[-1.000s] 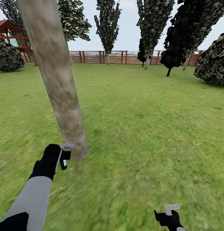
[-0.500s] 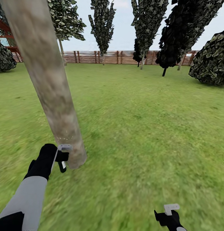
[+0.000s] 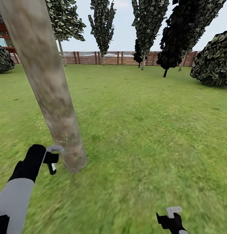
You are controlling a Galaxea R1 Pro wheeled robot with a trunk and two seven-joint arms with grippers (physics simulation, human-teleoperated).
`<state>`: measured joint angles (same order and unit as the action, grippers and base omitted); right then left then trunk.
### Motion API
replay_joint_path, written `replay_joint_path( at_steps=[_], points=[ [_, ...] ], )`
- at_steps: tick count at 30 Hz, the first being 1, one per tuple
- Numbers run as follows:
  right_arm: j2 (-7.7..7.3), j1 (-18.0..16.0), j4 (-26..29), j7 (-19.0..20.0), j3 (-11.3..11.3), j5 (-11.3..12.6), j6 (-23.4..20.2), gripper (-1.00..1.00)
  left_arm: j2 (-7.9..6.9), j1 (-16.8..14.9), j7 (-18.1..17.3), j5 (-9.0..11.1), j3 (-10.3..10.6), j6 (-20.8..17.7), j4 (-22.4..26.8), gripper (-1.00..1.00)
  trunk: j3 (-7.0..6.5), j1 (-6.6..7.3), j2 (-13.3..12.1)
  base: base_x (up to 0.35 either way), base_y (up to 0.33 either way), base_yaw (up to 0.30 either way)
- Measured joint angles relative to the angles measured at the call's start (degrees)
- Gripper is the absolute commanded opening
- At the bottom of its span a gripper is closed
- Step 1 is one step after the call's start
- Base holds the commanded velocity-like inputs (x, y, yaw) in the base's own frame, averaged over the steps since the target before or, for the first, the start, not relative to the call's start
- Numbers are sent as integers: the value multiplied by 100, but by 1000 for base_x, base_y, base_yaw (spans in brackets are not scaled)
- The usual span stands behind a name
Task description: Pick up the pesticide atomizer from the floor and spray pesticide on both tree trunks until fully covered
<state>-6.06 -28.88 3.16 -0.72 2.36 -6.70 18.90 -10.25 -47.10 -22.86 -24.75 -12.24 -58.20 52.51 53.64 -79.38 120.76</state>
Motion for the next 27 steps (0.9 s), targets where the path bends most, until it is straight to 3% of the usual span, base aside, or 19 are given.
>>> replay_joint_path(
  at_steps=[2, 4, 6, 8, 12, 13, 16, 18, 20, 22, 24, 27],
  points=[
    [0, 0, 0, 0, 0, -1, 0, 100, 69, -9, -55, 3, 12, -1, 3, -100, 0, 0, 0, 0, 0, 0],
    [0, 0, -2, 0, 0, -1, 0, 100, 228, -101, -85, 30, 21, -5, 5, -100, 0, 0, 0, 0, 0, 0],
    [0, 0, -2, 0, 0, 0, 0, 100, 258, -188, -88, -29, 17, 5, 2, -100, 0, 0, 0, 0, 0, 0],
    [0, 0, -1, 0, 0, -2, 0, 100, 201, -227, -88, -64, -3, -3, 1, -100, 0, 0, 0, 0, 0, 0],
    [0, 0, -2, 0, 0, -2, 0, 100, -242, -299, -95, -109, -41, -14, -6, -100, 0, 0, 0, 0, 0, 0],
    [0, 0, -2, 0, 0, -2, 0, 100, -296, -289, -97, -71, -34, -22, -7, -100, 0, 0, 0, 0, 0, 0],
    [0, 0, -3, 2, 0, -2, 0, 100, -246, -272, -104, 8, 5, -37, -9, -100, 0, 0, 0, 0, 0, 0],
    [0, 0, -3, 0, 0, -2, 0, 100, 37, -263, -107, 37, 27, -44, -23, -100, 0, 0, 0, 0, 0, 0],
    [0, 0, -3, 0, 0, -2, 0, 100, -137, -260, -103, -116, -26, -16, -270, -100, 0, 0, 0, 0, 0, 0],
    [0, 0, -3, 0, 0, -2, 0, 100, -342, -254, -118, -79, -29, -21, -325, -100, 0, 0, 0, 0, 0, 0],
    [0, 0, -3, 0, 0, -2, 0, 100, -415, -248, -147, -48, -4, -23, -343, -100, 0, 0, 0, 0, 0, 0],
    [0, 0, -3, 0, 0, -2, 1, 100, -387, -247, -158, -35, 14, -22, -344, -100, 0, 0, 0, 0, -86, 0]
  ],
)
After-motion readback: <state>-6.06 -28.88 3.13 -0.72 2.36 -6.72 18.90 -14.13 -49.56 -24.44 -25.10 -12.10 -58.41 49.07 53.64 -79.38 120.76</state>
